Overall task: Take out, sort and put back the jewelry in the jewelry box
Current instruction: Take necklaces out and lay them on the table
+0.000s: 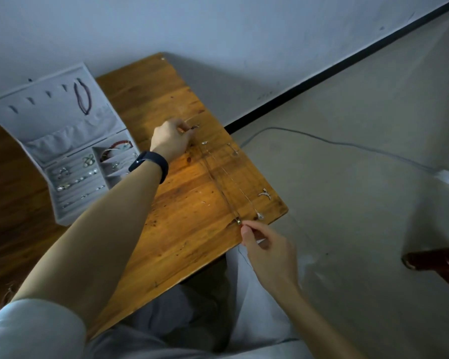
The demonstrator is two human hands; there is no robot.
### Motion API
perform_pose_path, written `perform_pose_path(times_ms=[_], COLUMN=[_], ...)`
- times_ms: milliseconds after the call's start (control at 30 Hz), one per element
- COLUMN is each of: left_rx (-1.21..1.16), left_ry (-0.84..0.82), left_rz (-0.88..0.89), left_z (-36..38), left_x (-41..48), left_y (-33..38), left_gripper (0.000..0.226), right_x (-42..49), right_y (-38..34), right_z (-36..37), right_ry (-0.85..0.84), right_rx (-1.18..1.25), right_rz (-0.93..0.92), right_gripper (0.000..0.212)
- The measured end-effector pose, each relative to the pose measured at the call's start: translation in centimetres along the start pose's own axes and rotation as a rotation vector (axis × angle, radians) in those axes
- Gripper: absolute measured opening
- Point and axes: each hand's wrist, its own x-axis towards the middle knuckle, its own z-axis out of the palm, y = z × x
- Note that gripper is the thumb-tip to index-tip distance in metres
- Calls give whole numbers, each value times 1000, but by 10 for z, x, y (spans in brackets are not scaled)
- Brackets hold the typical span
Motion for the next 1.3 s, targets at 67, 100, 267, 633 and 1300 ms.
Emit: perform_pose_path(times_ms=[67, 100, 267, 633, 1300], left_rx=[4, 12, 70, 178, 450], left_ry=[3, 3, 29, 94, 108], left_rz=[-3, 0, 17, 58, 270], left_z=[0, 1, 3, 13, -64], left_x=[2, 2, 5, 12, -99], left_y=[-2, -3, -11, -16, -14], left_gripper=[22, 21, 25, 29, 49], right_x=[1, 1, 2, 4, 70], right_y=[0, 1, 1, 9, -107], right_z=[1, 2, 1, 3, 13], right_ry=[14, 16, 13, 42, -25], right_rx=[-33, -42, -55, -179, -554], right_rz=[-3, 0, -34, -238, -816], right_gripper=[9, 9, 10, 13, 24])
